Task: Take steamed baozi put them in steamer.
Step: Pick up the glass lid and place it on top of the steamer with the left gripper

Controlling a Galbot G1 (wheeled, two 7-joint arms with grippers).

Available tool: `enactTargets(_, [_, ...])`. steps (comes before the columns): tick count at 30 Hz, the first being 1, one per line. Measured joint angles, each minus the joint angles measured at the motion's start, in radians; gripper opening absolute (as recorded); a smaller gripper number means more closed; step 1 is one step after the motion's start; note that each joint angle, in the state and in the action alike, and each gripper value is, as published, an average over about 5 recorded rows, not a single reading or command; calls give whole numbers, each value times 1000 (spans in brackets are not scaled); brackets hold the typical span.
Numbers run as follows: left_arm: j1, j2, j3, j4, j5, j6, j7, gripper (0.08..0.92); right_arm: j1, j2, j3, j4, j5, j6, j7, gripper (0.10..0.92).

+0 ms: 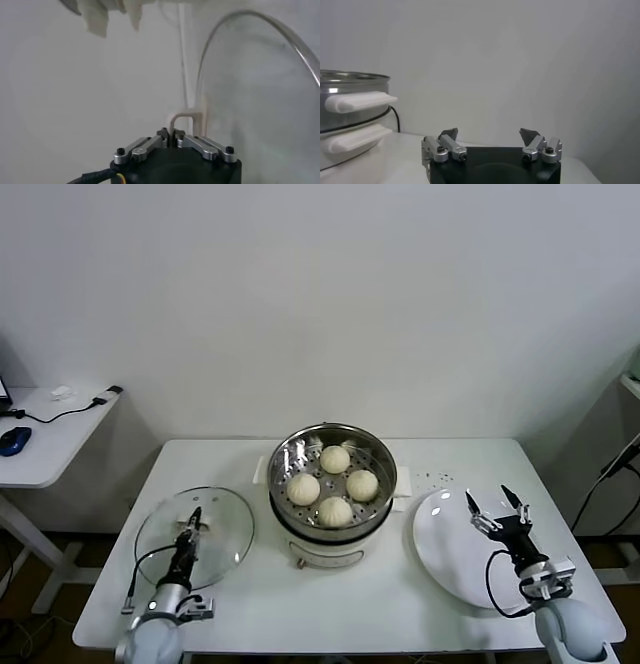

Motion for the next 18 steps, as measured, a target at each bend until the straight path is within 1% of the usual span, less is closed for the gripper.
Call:
enactTargets(4, [25,16,5,-52,-31,9,3,147,4,-2,2,-3,0,1,-1,823])
enactTargets(8, [63,34,11,-129,-69,29,15,147,9,-5,2,-9,-2,2,-1,823])
enactTargets(13, [126,64,27,-267,-118,78,51,147,20,-8,-1,-16,-5,1,0,823])
enactTargets(18, [196,104,50,-422,-147,168,103,147,31,-16,-10,-22,-11,-2,8,823])
